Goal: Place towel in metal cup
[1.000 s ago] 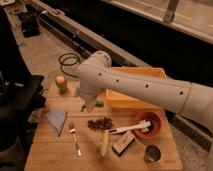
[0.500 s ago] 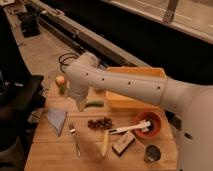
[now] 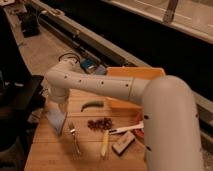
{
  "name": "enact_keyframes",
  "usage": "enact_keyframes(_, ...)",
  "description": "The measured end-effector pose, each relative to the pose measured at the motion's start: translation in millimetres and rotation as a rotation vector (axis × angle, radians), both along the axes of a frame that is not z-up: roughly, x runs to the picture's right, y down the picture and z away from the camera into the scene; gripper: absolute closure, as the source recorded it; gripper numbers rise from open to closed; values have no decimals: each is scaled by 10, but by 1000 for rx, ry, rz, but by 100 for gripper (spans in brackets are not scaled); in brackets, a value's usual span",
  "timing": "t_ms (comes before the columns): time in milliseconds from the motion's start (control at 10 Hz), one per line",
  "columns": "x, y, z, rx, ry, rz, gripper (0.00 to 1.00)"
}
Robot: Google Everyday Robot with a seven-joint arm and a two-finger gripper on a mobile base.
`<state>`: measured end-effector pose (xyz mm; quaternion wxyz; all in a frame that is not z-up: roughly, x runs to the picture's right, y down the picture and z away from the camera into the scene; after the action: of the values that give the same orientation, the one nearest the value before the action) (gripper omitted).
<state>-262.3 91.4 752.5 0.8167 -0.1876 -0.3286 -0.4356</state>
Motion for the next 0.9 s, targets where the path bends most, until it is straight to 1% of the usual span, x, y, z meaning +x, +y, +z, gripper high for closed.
enact_keyframes(100,-109,61,73,-18,-29,-6,35)
enact_keyframes(300,-293,185,182,-54,-67,-4,35)
enact_keyframes(800,-287,188,202,-60,-71,5,35)
enact_keyframes(900,-282,193,226,-71,-64,2,35)
